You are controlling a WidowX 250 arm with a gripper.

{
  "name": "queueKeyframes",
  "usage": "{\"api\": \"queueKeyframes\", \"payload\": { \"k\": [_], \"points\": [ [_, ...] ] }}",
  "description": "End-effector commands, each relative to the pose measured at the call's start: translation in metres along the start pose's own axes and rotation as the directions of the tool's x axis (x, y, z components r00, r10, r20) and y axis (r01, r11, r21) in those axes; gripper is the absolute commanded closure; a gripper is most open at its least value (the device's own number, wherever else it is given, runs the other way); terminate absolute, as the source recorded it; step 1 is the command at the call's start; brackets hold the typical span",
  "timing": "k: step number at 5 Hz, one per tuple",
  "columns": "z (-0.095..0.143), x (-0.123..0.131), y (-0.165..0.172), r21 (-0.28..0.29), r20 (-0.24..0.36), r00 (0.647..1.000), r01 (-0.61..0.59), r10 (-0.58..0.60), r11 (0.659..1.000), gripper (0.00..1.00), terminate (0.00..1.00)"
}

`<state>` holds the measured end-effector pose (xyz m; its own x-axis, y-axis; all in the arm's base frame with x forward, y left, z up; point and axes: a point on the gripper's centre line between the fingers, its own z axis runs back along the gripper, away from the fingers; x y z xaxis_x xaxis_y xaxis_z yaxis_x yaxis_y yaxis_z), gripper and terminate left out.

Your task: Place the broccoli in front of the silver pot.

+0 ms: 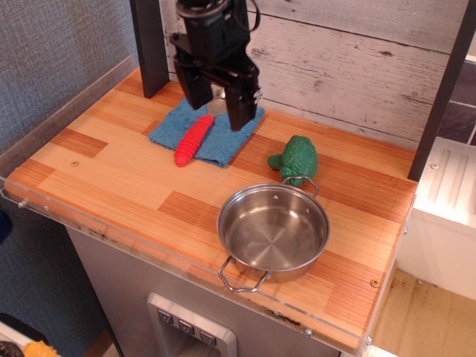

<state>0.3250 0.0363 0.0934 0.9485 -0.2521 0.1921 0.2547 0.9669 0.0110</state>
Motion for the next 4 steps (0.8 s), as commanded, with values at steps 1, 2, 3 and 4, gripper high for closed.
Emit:
{"api": "queueKeyframes", "payload": {
  "k": [1,2,3,4],
  "points": [
    [-0.0017,-0.0087,0.0063,0.097,0.014,0.996,-0.089,0.088,0.991,0.0,0.0],
    [-0.0061,-0.0083,0.0045,0.079,-0.001,0.994,-0.113,0.114,0.99,0.0,0.0],
    [-0.0087,-0.0076,0.0006,0.047,-0.037,0.99,-0.136,0.138,0.99,0.0,0.0],
    [-0.009,-0.0077,0.0,0.037,-0.061,0.985,-0.158,0.16,0.987,0.0,0.0]
  ]
}}
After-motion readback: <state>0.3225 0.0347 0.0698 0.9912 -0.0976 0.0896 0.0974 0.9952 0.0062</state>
